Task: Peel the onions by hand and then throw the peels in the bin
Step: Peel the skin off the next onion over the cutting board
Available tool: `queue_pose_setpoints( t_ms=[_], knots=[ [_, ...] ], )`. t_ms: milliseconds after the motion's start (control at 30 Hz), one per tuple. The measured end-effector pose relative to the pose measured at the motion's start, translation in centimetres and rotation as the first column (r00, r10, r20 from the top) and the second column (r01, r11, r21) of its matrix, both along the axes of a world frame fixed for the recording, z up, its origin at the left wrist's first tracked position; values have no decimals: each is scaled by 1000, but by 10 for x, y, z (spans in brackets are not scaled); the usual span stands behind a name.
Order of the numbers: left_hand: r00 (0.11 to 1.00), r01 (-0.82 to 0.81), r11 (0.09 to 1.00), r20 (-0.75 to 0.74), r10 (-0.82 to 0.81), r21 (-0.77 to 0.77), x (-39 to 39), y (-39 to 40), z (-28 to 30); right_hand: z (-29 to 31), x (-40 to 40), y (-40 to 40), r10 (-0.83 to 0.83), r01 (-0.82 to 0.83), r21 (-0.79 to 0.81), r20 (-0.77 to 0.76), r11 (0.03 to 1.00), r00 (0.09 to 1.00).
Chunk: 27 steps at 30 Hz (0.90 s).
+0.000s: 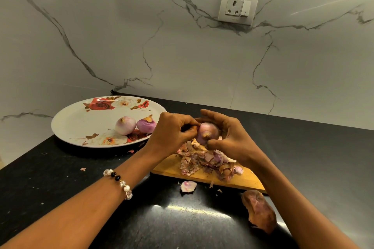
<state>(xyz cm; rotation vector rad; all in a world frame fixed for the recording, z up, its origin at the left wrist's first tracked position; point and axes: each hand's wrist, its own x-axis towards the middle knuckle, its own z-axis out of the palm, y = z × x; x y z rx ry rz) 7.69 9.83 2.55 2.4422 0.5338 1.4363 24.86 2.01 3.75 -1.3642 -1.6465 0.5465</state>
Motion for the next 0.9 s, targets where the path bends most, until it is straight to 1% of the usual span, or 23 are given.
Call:
queue_pose_setpoints(
  t_ms=[100,167,233,300,367,500,700,800,833,900],
  knots=[
    [1000,-7,1000,25,8,-14,-1,0,0,-1,-1,0,5,-5,2,-21,1000,1000],
    [999,28,999,42,-26,-46,-1,-1,1,0,2,0,6,-6,7,-36,1000,999],
    [997,71,995,29,-69,-69,0,-2,2,1,4,0,16,-16,5,-50,1000,999],
    [997,75,995,17,-74,-69,0,-1,1,2,4,0,26,-26,0,-40,1000,999],
    [998,63,993,33,-60,-97,-1,1,1,2,2,0,29,-29,8,-21,1000,999],
    [998,51,990,53,-45,-130,-1,3,0,-1,5,3,28,-26,53,-33,998,999],
    [998,-22,995,62,27,-94,-2,3,-2,-7,4,7,27,-24,63,-39,998,999],
    [996,-48,994,76,56,-100,-1,1,-3,-8,4,8,20,-15,81,-54,997,998],
    [995,-39,992,82,49,-117,0,-1,-3,-8,5,8,16,-11,89,-64,996,998],
    [996,29,983,92,-13,-179,2,-4,-4,-8,8,7,7,2,104,-91,995,996]
  ],
)
